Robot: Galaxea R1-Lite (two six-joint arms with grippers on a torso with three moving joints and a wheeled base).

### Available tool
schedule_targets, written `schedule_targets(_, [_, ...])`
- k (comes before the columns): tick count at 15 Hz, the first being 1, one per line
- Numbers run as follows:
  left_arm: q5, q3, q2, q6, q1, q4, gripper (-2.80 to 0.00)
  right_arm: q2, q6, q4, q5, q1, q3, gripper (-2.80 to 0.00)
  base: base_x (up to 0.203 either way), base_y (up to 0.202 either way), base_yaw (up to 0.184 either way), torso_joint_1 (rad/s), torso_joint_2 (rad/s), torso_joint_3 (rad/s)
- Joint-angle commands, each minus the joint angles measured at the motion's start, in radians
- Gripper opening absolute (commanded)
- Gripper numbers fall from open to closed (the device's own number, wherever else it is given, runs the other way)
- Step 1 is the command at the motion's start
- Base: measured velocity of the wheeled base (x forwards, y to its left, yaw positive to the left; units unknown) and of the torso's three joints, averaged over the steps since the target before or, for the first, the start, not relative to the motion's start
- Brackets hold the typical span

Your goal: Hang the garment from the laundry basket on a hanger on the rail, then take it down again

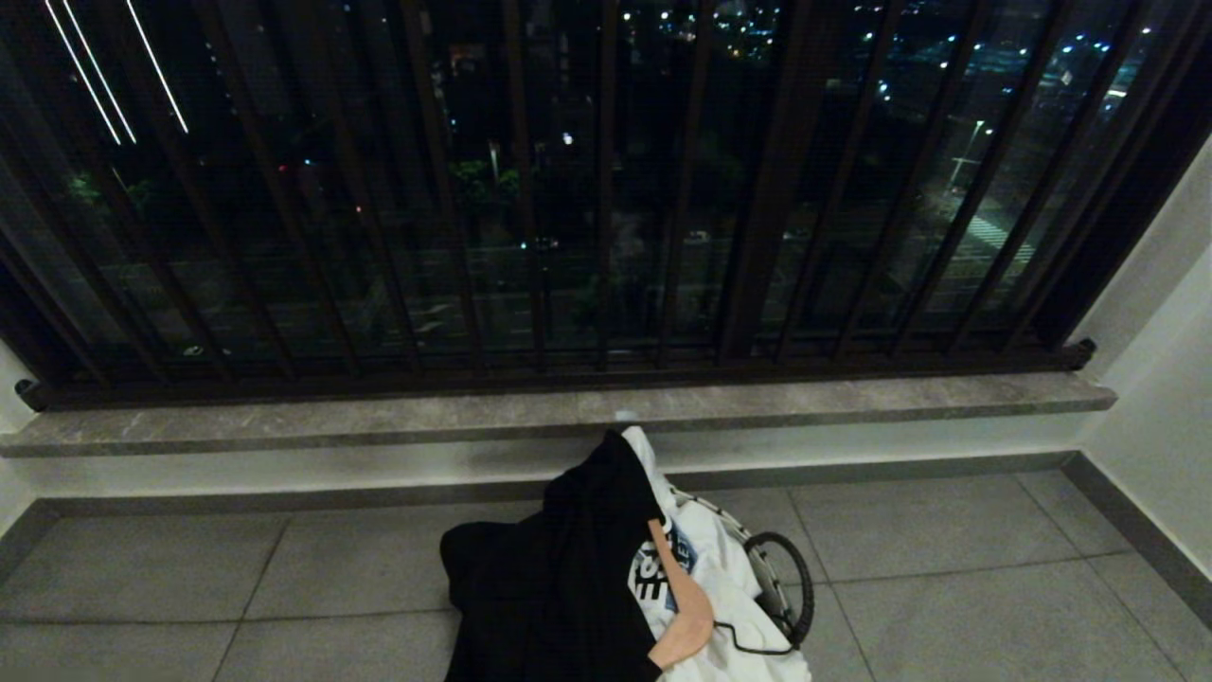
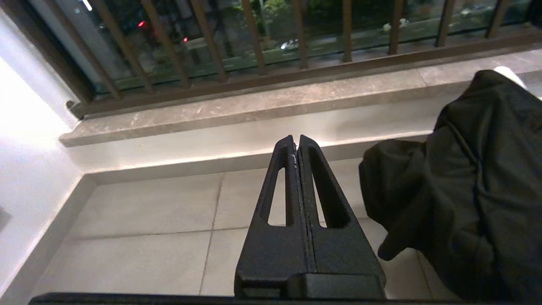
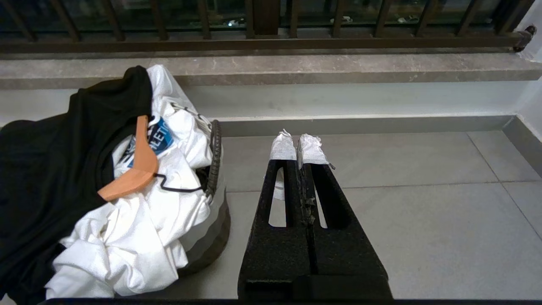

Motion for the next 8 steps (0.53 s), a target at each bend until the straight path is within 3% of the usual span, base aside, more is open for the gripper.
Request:
schedule_targets(1, [-0.011, 0.009, -0.010, 0.001, 0.000, 0.000, -2.80, 0.001, 0.000, 0.000, 0.000, 0.000, 0.000, -2.80, 0.000, 0.000, 0.000, 0.000, 0.00, 0.000])
schedule_targets(3, [-0.068, 0.030, -0.009, -0.001, 0.002, -0.002, -2.80, 0.001, 0.000, 0.000, 0.000, 0.000, 0.000, -2.80, 0.000, 0.000, 0.000, 0.000, 0.00, 0.000])
schedule_targets(8, [-0.093, 0.042, -0.010, -0.029, 0.002, 0.050, -2.80, 0.001, 0.000, 0.000, 0.000, 0.000, 0.000, -2.80, 0.000, 0.000, 0.000, 0.000, 0.00, 0.000])
